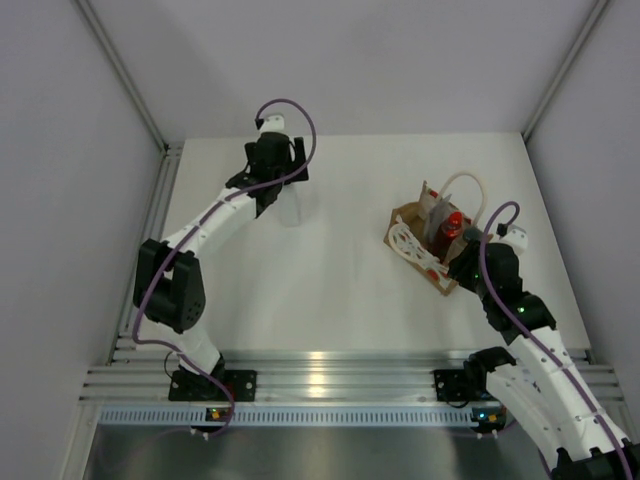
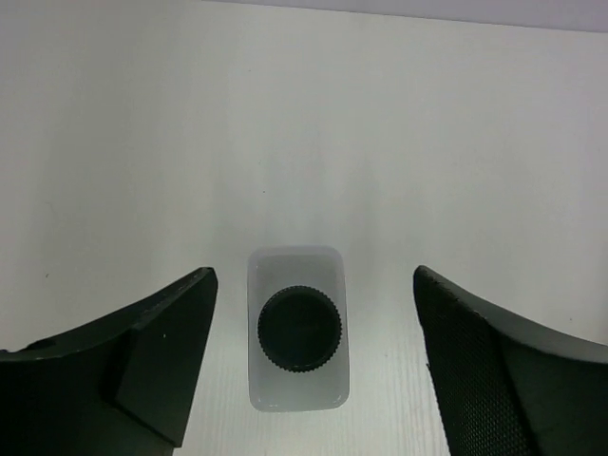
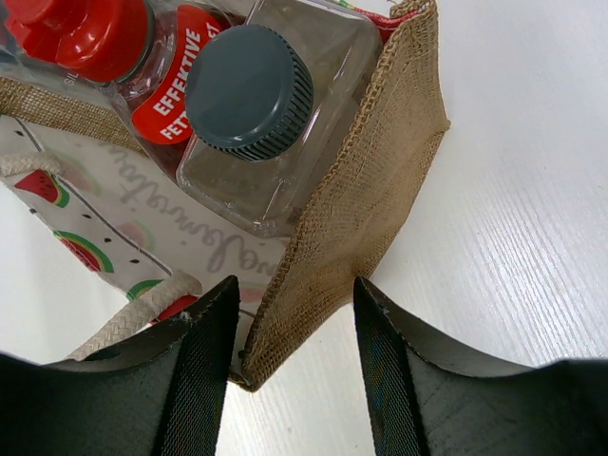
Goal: Take the personal care products out of the canvas bag
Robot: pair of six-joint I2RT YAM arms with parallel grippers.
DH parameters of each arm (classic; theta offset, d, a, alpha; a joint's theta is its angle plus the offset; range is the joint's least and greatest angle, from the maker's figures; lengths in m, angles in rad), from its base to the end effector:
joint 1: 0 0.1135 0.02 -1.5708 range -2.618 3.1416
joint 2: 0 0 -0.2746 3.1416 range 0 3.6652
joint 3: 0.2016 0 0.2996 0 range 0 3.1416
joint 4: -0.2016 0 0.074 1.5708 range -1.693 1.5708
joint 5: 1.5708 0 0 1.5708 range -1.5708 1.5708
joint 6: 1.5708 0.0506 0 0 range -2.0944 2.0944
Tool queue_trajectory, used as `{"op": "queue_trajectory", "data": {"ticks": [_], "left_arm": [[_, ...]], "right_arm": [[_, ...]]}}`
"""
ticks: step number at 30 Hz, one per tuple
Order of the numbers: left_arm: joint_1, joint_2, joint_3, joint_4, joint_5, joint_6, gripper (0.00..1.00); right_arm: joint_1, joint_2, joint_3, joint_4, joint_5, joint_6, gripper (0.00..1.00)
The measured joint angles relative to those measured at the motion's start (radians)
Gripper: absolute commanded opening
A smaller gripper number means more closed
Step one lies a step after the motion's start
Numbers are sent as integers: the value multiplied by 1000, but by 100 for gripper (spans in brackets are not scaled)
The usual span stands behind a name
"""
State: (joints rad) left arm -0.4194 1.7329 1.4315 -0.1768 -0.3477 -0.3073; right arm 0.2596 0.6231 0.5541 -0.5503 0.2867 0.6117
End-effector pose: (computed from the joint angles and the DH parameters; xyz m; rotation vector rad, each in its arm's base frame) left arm 0.4366 -0.1758 0.2987 -0.1016 2.0172 -0.1043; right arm 0.1909 0.0359 0.2422 0.5368 2.0997 0.1871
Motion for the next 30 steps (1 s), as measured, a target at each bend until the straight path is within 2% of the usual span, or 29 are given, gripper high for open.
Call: {"op": "queue_trajectory", "data": {"ticks": [1,3,10,14,18,22,28,30], "left_arm": [[-3,0,9,-3,0,1,95],[-8,0,17,-11,4,5,98],[-57,-19,66,-72,44,13,98],[-150,-63,134,-93,97,24,98],[-291,-65,268,-86,222,53,98],[-408,8,416,-61,364,71,97],[-473,200,550,-56,475,89,93],[-490,264,571,-62,478,100,88]], "right_arm": [[0,0,0,0,0,0,50],[0,0,0,0,0,0,50],[0,0,0,0,0,0,51],[0,-6,0,0,-7,2,51],[0,-21,0,-1,-19,10,51],[0,-31,0,-3,-23,10,51],[0,-41,-6,-3,-28,13,51],[0,-47,-11,-3,-31,14,51]]}}
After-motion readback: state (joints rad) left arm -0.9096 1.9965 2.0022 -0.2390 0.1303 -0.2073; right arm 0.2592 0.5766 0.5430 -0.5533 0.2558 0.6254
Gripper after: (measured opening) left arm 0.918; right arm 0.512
